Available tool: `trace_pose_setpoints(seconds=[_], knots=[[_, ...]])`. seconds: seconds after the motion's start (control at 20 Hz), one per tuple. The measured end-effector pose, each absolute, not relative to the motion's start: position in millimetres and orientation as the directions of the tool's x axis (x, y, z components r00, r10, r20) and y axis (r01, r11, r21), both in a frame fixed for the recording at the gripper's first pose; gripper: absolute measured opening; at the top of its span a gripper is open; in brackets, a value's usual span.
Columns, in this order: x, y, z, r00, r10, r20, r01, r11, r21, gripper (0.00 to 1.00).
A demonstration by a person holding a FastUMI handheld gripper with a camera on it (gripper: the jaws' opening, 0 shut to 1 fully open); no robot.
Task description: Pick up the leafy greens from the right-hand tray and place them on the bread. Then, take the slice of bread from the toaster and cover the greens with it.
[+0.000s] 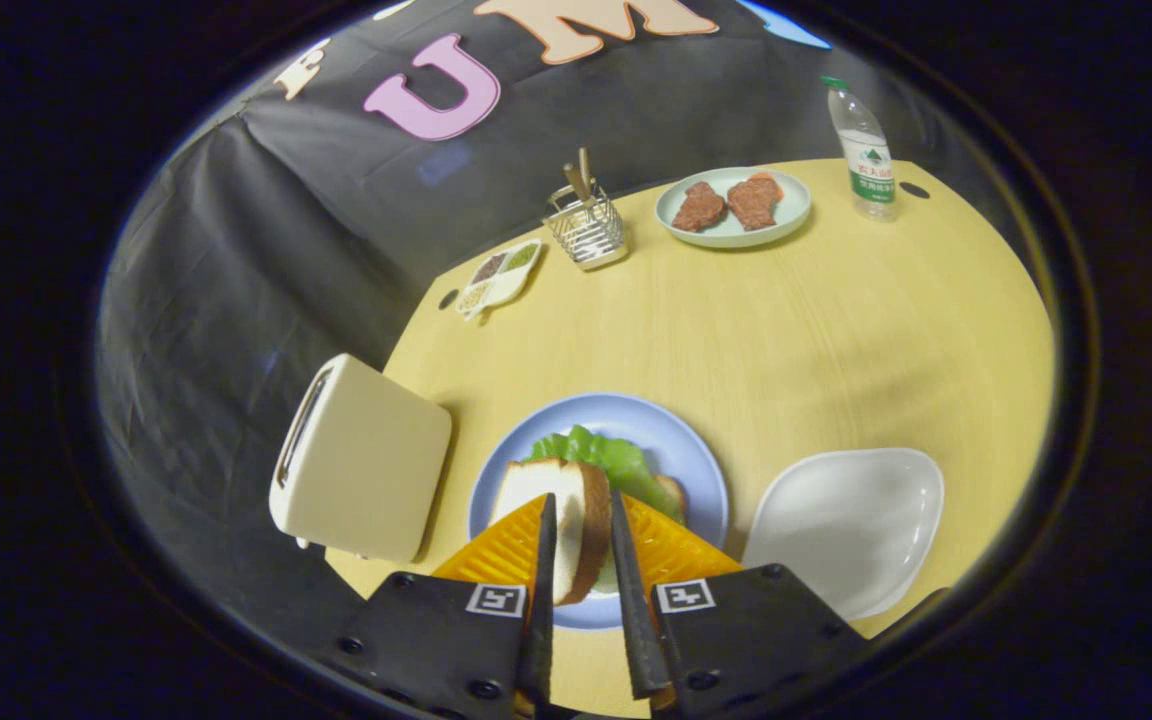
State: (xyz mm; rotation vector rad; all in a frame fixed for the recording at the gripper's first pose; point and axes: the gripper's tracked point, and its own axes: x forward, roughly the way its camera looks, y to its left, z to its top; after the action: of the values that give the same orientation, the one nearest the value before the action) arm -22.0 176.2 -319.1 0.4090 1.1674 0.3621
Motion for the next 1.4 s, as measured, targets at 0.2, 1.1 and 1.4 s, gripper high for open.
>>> trace_pose_setpoints(seconds=[0.2,1.1,1.4], knots=[[-21,176,-305,0.376,0.522,-0.765,-0.089,0.842,0.532,0.76],[-24,84,-114,0.827,0.331,-0.455,-0.290,0.944,0.160,1.00],[-33,31,-63,0.921,0.181,-0.346,-0.153,0.982,0.107,1.00]])
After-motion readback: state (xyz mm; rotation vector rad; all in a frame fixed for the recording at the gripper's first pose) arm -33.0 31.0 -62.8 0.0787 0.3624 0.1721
